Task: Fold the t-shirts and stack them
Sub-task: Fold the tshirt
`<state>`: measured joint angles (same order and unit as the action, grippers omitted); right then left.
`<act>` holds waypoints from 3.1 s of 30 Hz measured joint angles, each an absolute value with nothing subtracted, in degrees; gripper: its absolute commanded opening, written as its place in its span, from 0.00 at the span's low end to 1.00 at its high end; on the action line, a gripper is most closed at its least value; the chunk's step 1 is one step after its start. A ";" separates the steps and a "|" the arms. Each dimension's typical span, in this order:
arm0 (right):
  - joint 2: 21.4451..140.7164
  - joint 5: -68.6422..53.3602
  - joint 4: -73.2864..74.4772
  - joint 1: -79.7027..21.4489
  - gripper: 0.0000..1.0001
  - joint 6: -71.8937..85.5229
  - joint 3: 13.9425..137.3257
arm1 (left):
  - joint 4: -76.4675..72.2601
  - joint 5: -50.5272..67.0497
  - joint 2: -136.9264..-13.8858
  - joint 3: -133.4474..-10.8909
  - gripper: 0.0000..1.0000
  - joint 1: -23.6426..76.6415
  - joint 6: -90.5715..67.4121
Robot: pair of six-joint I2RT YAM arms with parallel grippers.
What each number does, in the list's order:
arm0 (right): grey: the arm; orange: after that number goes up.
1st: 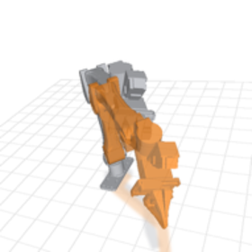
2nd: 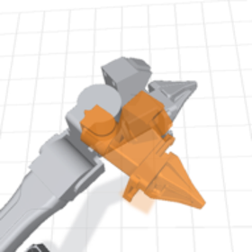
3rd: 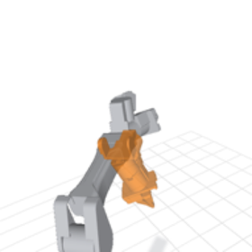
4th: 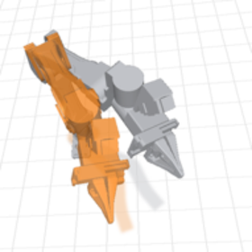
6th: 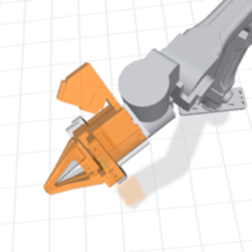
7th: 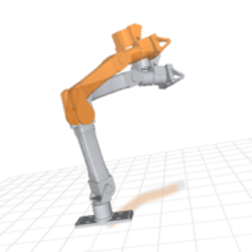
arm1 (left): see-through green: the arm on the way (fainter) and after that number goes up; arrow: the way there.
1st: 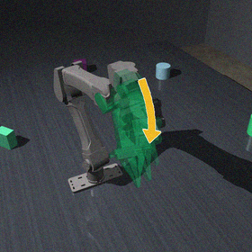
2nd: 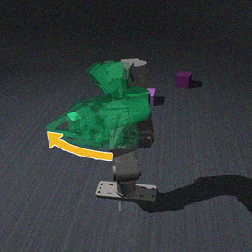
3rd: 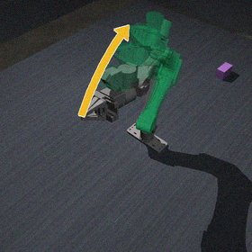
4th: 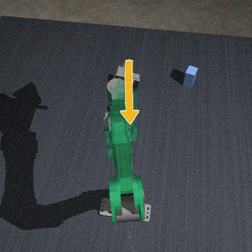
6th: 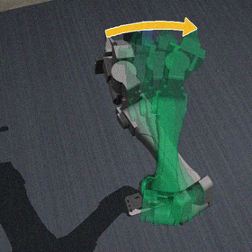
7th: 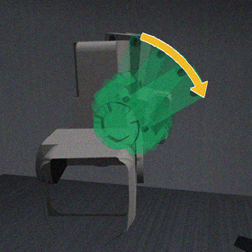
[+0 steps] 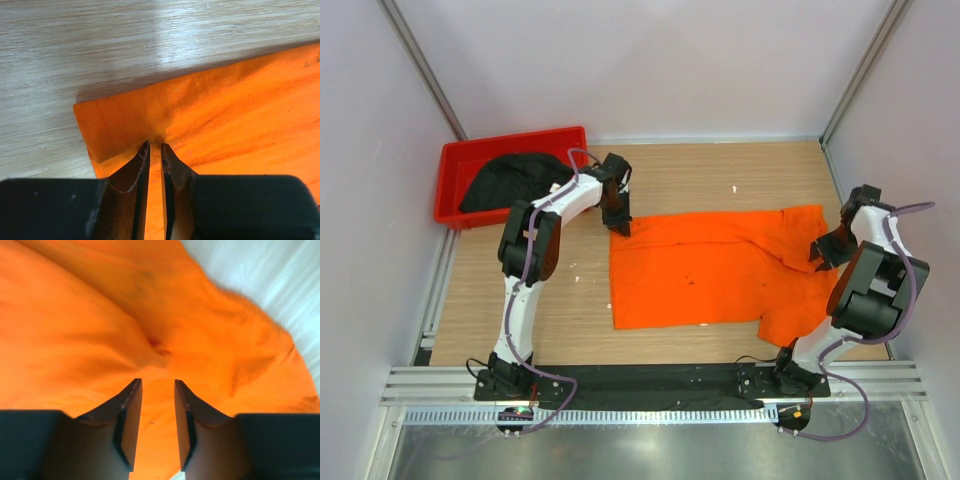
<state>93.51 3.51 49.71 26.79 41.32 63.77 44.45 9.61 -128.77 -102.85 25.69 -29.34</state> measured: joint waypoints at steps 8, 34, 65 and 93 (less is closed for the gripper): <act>98.52 4.27 42.48 26.81 0.49 33.12 81.12 | 45.84 9.45 -128.77 -104.38 0.17 25.36 -29.36; 120.90 -8.25 27.00 26.20 0.47 22.44 89.78 | 45.95 9.41 -131.55 -107.83 0.16 25.26 -28.95; 138.43 5.93 41.08 21.71 0.48 25.45 122.43 | 45.98 8.40 -134.52 -113.01 0.35 22.85 -28.29; 91.96 -5.06 21.47 13.15 0.34 29.34 52.73 | 49.54 17.02 -105.21 -84.25 0.33 27.42 -23.46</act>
<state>91.96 -5.06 21.47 13.15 29.34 52.73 49.54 17.02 -105.21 -84.25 27.42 -23.46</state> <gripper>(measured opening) 0.356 0.328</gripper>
